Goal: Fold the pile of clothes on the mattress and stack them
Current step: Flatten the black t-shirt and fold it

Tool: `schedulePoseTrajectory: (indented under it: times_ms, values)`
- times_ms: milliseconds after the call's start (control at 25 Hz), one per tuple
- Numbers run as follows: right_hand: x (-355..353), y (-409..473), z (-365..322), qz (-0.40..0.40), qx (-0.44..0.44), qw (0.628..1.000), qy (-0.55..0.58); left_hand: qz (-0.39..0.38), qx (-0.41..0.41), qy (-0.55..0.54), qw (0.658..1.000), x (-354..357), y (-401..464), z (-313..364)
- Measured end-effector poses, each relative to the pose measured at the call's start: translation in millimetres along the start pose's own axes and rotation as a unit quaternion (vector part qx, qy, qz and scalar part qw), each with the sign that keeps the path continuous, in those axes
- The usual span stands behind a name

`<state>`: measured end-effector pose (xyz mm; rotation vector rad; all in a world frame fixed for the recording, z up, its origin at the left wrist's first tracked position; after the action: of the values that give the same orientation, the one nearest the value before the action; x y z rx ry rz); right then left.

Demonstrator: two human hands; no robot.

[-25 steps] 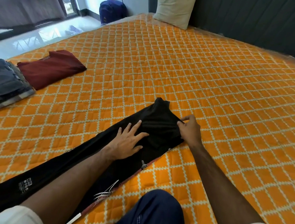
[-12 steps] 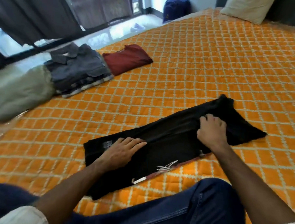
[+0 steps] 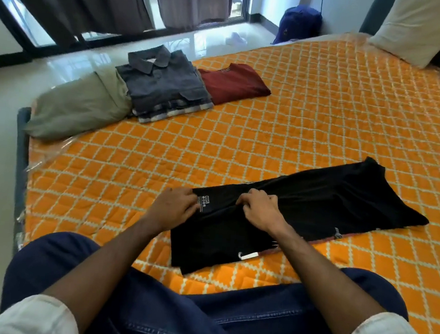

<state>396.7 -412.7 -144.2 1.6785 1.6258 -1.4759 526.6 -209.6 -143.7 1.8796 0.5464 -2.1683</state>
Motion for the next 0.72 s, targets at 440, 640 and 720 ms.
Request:
schedulePoseTrajectory:
  times_ms: [440, 640, 720]
  values:
    - [-29.4, 45.6, -4.9, -0.02, 0.047, 0.999, 0.002, 0.02, -0.189, -0.235, 0.953, 12.3, 31.8, -67.2]
    - [5.6, 20.7, -32.7, 0.052, -0.011, 0.996, 0.07, 0.024, -0.248, -0.261, 0.933, 12.8, 36.1, -80.2]
    - [25.4, 1.4, -63.1, 0.118, -0.062, 0.991, 0.018, 0.008, -0.257, -0.289, 0.922, 11.9, 36.6, -80.8]
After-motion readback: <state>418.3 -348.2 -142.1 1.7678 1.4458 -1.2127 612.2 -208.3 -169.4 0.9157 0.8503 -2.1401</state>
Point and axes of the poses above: each hand's wrist, its own y-axis towards the middle knuckle, its own x-axis out of the palm, z = x × y, the point moved 5 cm from there along y, towards the middle knuckle, and after that the axes turned 8 degrees about -z, right-handed, at the moved point
